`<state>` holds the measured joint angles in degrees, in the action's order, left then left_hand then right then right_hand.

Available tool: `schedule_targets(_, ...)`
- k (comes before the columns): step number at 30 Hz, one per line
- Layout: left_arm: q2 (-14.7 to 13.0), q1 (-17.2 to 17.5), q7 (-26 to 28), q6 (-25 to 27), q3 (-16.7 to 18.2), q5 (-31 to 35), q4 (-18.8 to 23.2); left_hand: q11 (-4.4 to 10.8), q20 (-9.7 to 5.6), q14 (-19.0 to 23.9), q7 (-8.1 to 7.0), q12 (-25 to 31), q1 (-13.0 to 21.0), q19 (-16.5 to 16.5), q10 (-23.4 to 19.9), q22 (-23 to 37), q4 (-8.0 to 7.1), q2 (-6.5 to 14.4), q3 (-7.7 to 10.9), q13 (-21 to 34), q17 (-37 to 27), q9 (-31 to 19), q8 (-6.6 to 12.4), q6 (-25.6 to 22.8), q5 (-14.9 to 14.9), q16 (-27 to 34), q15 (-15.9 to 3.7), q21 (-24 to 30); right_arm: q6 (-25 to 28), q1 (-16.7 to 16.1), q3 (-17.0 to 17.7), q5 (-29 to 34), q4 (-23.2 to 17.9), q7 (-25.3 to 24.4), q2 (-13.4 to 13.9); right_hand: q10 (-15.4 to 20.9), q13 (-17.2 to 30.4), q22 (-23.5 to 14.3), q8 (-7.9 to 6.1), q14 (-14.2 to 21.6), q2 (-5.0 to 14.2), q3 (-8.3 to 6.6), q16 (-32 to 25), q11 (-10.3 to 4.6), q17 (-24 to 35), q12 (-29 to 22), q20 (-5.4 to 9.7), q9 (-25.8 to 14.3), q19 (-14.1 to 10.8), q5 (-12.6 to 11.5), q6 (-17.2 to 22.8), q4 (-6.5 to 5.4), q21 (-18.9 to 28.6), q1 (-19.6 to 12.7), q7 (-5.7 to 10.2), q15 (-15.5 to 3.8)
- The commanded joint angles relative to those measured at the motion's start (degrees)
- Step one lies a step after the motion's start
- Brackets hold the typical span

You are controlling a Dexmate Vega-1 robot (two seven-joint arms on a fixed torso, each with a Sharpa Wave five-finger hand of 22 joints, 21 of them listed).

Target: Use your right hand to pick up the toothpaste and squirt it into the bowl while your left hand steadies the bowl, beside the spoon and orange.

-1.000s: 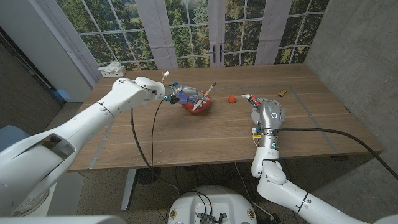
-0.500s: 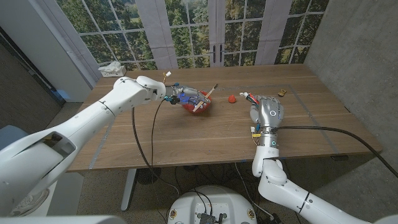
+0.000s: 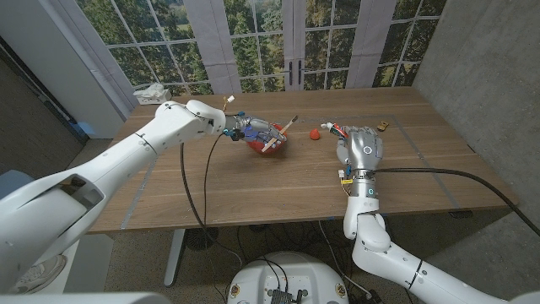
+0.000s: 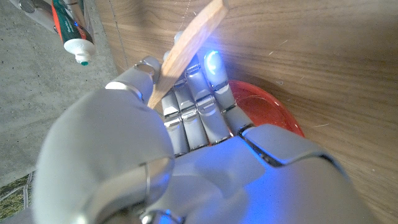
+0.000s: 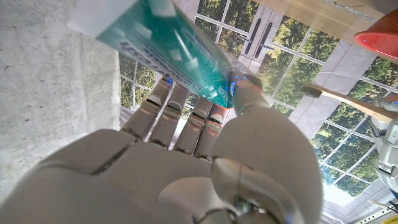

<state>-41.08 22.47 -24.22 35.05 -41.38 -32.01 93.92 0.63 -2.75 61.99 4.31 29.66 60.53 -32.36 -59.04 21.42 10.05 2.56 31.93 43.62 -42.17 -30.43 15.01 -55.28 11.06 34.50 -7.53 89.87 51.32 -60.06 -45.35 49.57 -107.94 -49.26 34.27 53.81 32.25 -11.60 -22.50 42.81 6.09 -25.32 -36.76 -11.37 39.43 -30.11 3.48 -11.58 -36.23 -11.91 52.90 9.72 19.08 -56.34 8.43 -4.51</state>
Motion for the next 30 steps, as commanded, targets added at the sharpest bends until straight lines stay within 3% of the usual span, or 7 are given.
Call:
schedule_targets(1,0.7,-2.1,-2.6,0.1,-1.9,1.8,-1.3,8.94,-5.56,2.3,1.05,-0.2,6.4,0.4,-9.5,0.0,0.04,6.8,0.36,0.2,-0.2,-0.3,-0.24,-1.1,0.2,0.3,-5.53,0.4,0.2,0.4,-0.4,4.3,-1.0,3.4,0.9,0.2,0.2,-0.1,-0.24,0.4,0.02,0.00,0.3,-0.18,0.3,-0.4,1.54,-0.2,-0.1,-0.3,-0.1,-0.19,0.3,-0.2,0.44,-8.41)
schedule_targets(30,5.1,-5.4,-11.5,-5.3,-3.8,2.3,-10.0,8.89,-5.53,2.1,0.92,-0.5,6.6,0.5,-9.6,-0.2,0.05,6.9,0.26,0.5,-0.3,-0.7,-0.65,-1.2,0.1,0.3,-5.52,0.4,-3.7,2.4,-0.7,11.6,0.2,9.3,2.2,0.3,0.5,-0.1,-0.23,0.7,-0.03,0.03,1.0,-0.19,1.0,0.0,1.86,-0.2,0.1,-0.3,0.1,-0.12,0.8,-0.4,0.65,-8.49)
